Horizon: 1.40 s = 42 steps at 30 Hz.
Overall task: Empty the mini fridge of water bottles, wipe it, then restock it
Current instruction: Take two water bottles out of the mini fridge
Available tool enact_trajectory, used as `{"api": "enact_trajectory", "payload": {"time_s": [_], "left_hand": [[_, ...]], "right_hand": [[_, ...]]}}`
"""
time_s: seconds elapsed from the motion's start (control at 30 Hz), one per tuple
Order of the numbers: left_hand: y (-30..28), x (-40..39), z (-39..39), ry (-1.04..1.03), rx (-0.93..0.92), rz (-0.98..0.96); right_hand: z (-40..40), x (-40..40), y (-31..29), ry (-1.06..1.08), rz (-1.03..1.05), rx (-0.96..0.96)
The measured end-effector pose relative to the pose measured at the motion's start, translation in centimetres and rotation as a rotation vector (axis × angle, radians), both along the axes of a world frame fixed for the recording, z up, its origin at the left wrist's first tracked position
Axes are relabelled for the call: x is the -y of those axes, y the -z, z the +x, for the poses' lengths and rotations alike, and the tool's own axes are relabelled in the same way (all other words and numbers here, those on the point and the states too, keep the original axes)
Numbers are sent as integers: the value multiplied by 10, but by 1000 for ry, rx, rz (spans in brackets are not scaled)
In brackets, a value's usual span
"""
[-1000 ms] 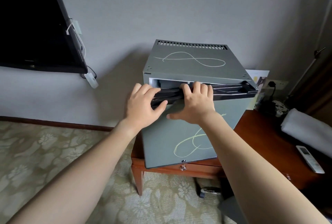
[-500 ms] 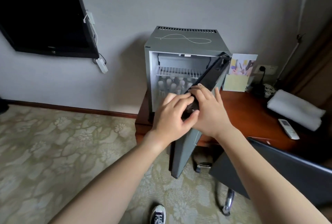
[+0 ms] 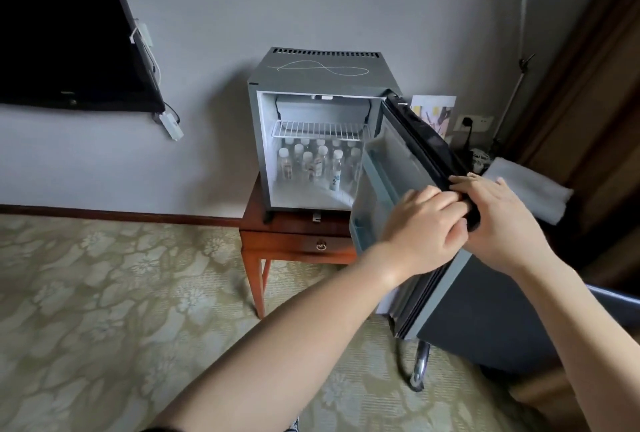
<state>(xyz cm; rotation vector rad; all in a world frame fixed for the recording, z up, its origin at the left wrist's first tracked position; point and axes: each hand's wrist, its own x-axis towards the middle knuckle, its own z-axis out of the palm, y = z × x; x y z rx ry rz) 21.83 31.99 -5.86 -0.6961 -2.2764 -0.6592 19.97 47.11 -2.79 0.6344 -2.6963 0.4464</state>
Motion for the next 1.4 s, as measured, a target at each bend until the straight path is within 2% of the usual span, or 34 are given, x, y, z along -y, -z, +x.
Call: {"api": "enact_trajectory", "payload": {"time_s": [0.07,0.17,0.27,0.37,0.43,0.53,0.63,0.83,1.0,1.17,1.4], "left_hand": [[0,-2,0,58,46,9],[10,18,0,70,65,137],[28,61,-1,-81,129,289],[45,109,-10,-247,205,357],[56,140,-20,-348,271,417],[71,182,-42,-494,382,506],[87,216,-76,-553,470,561],[122,272,-172,-638,621,584],[152,305,-265,-616,739,538],[183,322,-346,-616,749,457],[217,323,-401,-687,689,466]], "right_hand": [[4,-2,0,112,112,-49],[11,12,8,248,230,-96],[12,49,22,231,195,-118],[4,94,38,179,77,-126],[-6,120,52,136,8,-93],[-31,156,71,91,15,24],[-68,190,89,85,-23,175],[-169,253,127,134,-264,489],[-264,306,168,204,-370,638],[-346,350,213,271,-479,676],[-399,374,274,394,-442,594]]}}
